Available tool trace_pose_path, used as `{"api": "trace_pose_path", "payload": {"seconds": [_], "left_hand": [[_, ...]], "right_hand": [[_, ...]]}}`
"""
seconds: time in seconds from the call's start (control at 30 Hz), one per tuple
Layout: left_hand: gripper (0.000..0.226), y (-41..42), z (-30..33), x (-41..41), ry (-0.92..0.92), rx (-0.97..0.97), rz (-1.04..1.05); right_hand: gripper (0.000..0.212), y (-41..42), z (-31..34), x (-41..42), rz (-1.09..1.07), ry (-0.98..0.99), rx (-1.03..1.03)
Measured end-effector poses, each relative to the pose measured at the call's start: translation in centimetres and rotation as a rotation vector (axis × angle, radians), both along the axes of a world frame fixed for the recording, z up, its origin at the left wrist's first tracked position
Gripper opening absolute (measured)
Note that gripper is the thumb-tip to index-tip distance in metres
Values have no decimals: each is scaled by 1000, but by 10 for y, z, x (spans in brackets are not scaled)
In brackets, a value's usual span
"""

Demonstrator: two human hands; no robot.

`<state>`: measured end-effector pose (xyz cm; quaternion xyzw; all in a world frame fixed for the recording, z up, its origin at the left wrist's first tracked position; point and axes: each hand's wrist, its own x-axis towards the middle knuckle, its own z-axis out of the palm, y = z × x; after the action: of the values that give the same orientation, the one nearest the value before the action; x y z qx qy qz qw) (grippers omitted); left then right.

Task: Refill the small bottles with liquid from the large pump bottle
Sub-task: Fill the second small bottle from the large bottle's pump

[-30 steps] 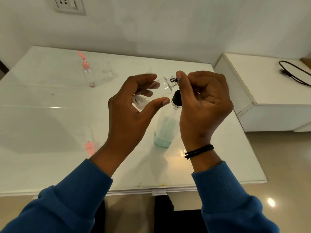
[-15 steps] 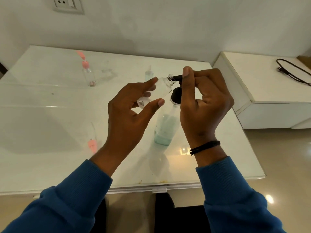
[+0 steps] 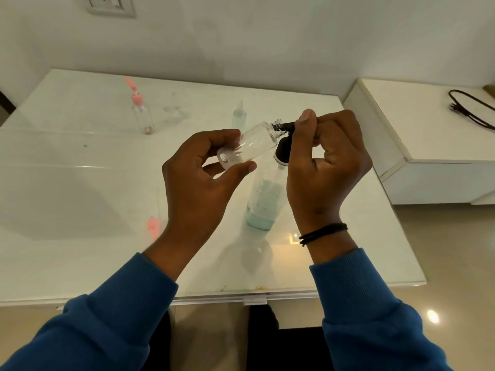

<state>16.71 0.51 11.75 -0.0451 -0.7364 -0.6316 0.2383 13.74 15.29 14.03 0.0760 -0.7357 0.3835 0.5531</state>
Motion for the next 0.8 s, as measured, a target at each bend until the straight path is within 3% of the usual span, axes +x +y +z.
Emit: {"api": "trace_pose_path", "payload": {"seconds": [0.8], "left_hand": [[43,-2,-1,-2,54,0,-35]], "right_hand": [[35,-1,7,-4,49,-23,-42]]}}
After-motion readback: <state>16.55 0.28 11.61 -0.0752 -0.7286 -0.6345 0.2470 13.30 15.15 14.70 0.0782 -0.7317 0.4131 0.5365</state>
